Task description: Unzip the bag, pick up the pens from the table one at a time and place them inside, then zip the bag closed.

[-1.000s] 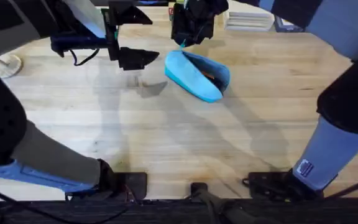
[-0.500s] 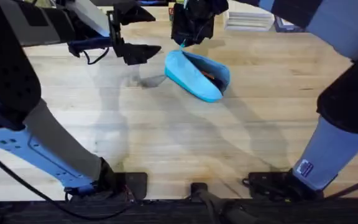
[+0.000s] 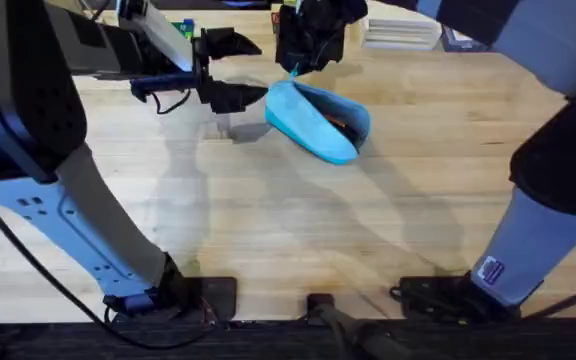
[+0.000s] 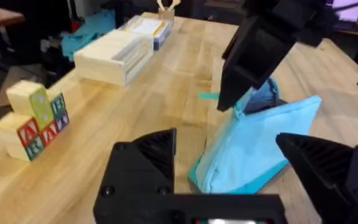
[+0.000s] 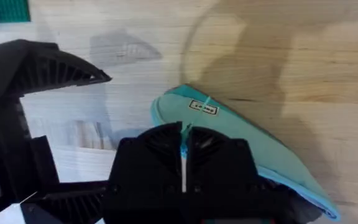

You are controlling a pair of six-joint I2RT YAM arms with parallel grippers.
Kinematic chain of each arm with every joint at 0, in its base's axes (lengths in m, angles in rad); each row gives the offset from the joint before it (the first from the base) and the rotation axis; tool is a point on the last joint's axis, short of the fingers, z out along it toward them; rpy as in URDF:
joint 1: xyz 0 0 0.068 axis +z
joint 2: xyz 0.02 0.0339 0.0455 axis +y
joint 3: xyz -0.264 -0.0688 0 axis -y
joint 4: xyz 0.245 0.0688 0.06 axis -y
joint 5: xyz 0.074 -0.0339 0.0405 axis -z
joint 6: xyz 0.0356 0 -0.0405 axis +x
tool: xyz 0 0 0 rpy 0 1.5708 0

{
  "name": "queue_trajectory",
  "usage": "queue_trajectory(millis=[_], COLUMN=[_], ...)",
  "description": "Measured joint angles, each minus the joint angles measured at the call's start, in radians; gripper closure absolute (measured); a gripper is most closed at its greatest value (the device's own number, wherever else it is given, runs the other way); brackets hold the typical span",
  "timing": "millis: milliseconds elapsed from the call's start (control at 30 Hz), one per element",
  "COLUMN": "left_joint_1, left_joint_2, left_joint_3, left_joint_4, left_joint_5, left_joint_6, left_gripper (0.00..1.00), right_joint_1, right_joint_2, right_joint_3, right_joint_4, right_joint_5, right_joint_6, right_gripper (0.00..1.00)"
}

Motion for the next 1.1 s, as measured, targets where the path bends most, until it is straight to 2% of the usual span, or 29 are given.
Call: queue_trajectory(millis=[267, 533, 1100], left_joint_1=[-0.042, -0.077, -0.097], left_joint_2=[0.06, 0.063, 0.062], left_joint_3=[0.0, 0.0, 0.0], left_joint_4=[-0.007, -0.016, -0.086], left_joint_5=[-0.011, -0.089, -0.174], left_joint_6=[-0.005, -0.008, -0.013], left_gripper=[0.009, 0.01, 0.01], right_joint_1=[0.0, 0.0, 0.0], right_joint_2=[0.0, 0.0, 0.0], right_joint_3=[0.0, 0.0, 0.0], right_joint_4=[0.0, 0.0, 0.0], right_joint_5=[0.0, 0.0, 0.0], right_joint_6=[0.0, -0.003, -0.003], right_gripper=[0.969, 0.969, 0.969])
